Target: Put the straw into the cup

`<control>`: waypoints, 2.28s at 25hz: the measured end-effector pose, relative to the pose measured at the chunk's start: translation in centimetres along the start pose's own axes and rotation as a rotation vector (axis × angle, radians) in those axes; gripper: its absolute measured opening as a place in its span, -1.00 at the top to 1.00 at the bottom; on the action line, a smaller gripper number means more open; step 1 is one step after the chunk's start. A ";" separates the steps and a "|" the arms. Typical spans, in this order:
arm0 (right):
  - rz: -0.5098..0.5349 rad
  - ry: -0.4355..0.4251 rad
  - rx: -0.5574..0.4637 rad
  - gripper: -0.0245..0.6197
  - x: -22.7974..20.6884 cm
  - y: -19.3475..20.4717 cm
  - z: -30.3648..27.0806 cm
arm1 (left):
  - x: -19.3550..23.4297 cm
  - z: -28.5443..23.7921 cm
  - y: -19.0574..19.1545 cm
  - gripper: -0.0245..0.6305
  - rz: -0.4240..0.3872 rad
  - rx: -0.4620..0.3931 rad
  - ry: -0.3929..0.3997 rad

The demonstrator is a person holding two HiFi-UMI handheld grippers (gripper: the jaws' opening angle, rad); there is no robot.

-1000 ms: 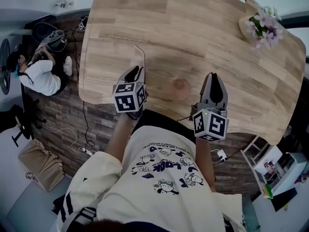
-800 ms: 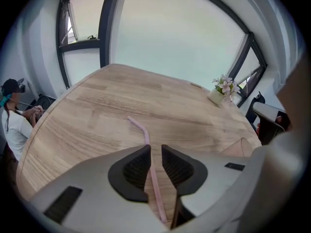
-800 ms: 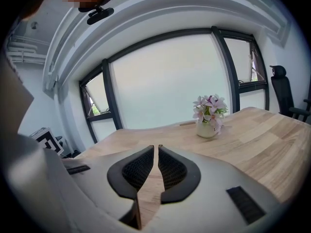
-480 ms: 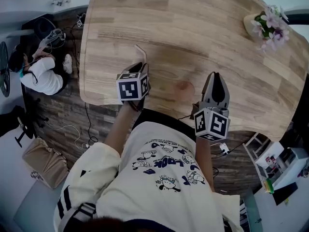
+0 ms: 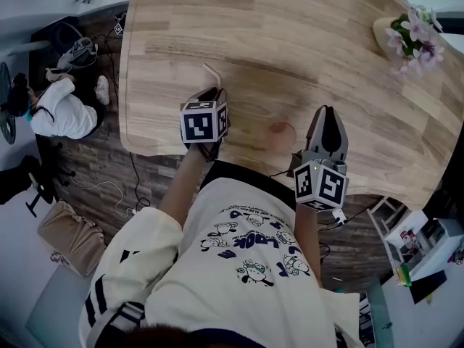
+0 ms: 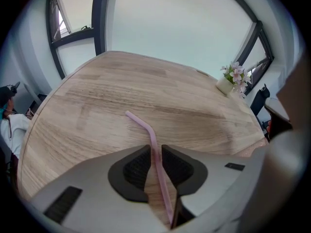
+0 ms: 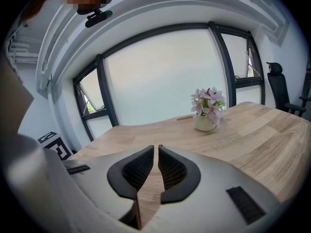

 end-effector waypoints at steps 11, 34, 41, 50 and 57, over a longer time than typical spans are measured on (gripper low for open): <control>-0.015 0.009 0.013 0.90 -0.2 0.2 -0.5 | -0.7 -0.3 -0.1 0.68 -0.114 0.023 -0.090; -0.024 0.090 -0.050 0.90 1.0 0.0 0.9 | -0.3 0.6 0.3 0.74 -0.113 -0.004 0.019; -0.048 0.126 -0.068 0.90 1.4 0.4 1.7 | -1.3 1.2 -0.3 0.74 -0.174 -0.034 0.084; -0.055 0.117 -0.096 0.90 1.5 0.7 3.1 | -2.6 2.9 -0.9 0.74 -0.185 -0.100 0.115; -0.057 0.092 -0.128 0.90 0.9 0.6 5.4 | -3.8 5.4 -0.1 0.74 -0.160 -0.168 0.117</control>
Point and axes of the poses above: the fingertips, and each gripper's own axes: z backward along the fingers, x to its left, y out of its underside, the point moved 8 cm from there along z, backward along the fingers, and after that the axes turned 7 degrees about x, right-handed, at the moved point
